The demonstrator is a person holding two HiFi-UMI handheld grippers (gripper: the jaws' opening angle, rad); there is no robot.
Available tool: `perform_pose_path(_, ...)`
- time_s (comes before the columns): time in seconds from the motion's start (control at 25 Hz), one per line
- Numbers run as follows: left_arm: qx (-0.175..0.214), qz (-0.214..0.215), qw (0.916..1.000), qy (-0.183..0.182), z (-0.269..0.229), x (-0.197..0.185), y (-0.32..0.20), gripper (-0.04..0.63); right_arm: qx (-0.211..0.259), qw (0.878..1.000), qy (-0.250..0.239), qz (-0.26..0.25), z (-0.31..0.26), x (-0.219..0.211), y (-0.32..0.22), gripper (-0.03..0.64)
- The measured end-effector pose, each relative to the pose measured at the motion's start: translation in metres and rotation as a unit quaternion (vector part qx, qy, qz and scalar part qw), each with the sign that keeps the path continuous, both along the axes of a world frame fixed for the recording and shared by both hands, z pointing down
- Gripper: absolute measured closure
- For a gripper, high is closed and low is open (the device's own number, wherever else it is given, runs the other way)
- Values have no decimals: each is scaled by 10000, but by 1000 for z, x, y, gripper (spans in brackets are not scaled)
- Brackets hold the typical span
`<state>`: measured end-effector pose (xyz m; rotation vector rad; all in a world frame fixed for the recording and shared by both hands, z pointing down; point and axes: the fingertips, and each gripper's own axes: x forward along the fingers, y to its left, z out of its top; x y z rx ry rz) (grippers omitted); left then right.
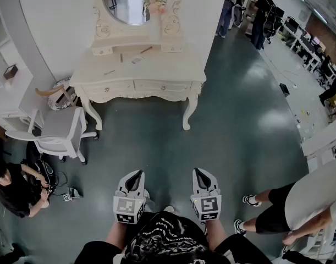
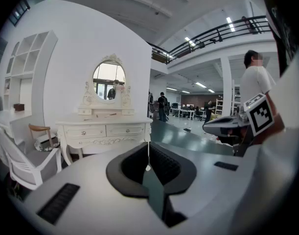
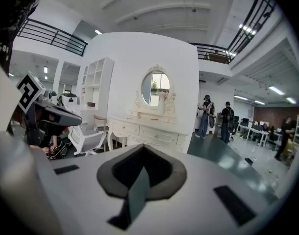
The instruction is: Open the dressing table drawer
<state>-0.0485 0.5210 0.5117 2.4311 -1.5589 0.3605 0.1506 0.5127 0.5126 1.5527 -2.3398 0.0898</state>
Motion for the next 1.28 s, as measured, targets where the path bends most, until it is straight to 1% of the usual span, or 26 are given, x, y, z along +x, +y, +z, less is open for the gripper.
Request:
perform_pose_path(0.16,214,153,9996,-132,-10,-5,-20,574,79,9998,163,-33,-5,-6,-13,607)
perform_pose_path(0.32,345,142,9992,-164,-17,-18,-37,574,155,9995,257,-38,-11,-15,-26,607)
perform_pose_path(0.48,380,114,9991,-167,-17,-30,-49,574,182,9994,310,-1,-14,-20,-39,607)
perform_pose_path(0.68,423,196,9987,-199,-16,-42,-67,574,309,9991,286,-5,-18,-32,-56,606)
perform_pose_path(0.92,495,323,9978,-305,-12,-58,-93,574,400,9988,247,167,-19,-49,-78,606)
perform_pose_path(1.08,613,464,9967,-276,-21,-70,-112,574,489,9982,208,285,-25,-62,-96,606)
perform_pose_path(1.28,626,576,9961,-245,-23,-87,-128,574,553,9975,174,400,-29,-79,-108,606)
